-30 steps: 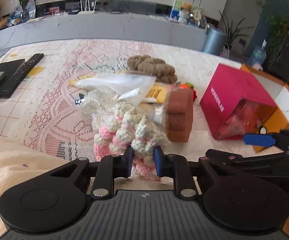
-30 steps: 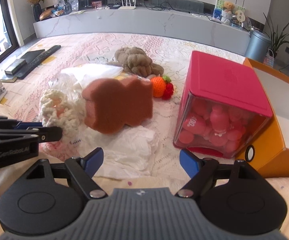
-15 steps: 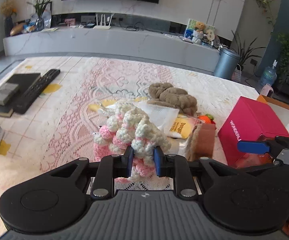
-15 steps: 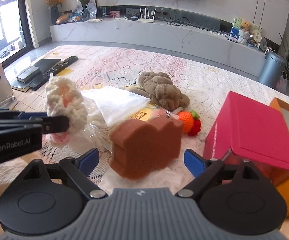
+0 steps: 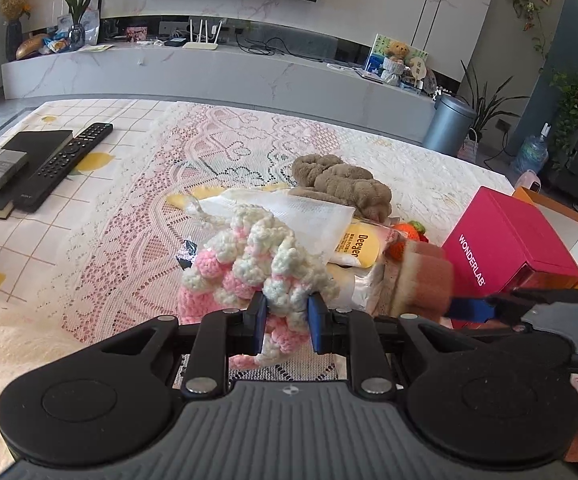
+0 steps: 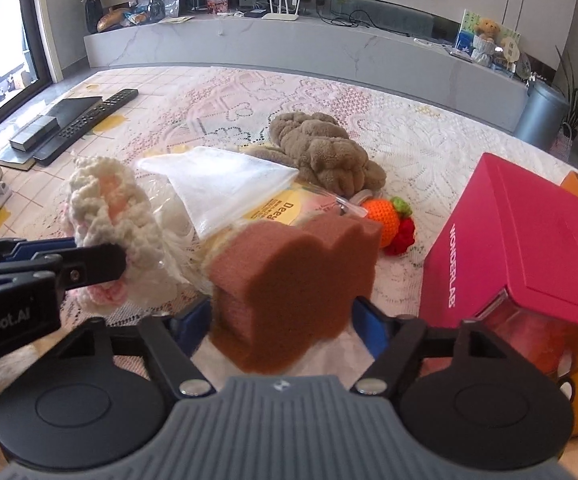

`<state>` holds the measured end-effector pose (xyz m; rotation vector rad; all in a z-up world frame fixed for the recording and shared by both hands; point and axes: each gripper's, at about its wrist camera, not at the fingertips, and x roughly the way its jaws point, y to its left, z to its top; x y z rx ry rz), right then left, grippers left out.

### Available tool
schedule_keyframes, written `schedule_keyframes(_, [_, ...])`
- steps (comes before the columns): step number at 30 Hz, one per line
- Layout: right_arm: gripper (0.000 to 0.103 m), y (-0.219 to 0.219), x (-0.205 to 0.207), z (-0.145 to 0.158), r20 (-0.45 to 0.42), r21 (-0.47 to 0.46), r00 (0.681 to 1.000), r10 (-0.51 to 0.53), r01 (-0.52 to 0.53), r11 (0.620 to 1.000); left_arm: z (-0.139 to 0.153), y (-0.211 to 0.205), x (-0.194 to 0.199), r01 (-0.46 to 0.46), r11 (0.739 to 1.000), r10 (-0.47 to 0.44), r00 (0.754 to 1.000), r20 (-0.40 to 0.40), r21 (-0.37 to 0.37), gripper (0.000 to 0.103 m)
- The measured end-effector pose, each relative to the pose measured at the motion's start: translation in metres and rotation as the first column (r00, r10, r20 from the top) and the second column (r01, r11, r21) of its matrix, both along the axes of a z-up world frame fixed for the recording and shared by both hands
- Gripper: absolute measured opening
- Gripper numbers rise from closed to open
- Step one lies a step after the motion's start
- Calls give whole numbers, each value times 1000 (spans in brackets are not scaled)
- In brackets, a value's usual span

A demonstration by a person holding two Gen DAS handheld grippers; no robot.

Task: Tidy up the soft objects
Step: 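Grasp the brown sponge with the right gripper and lift it, then carry the crocheted toy and sponge into the orange box and release both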

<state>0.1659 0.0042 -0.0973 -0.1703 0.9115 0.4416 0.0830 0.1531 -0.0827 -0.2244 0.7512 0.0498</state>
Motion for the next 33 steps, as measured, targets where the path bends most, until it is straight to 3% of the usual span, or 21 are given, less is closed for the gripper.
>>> schedule_keyframes(6, [39,-15,-22,12,35,7,999,16,-17,1000,11,-13,-11,23,999,-24,999,48,37,24])
schedule_keyframes(19, [36,-75,-72,69,142,64,985,100,-110,992,49,-54,-31,92,995,-93,995,43,37,24])
schedule_keyframes(33, [30,-156,-97,126,267,63,963,40,-59,996,77,-123,-28,242,969,-245,966,84,37,24])
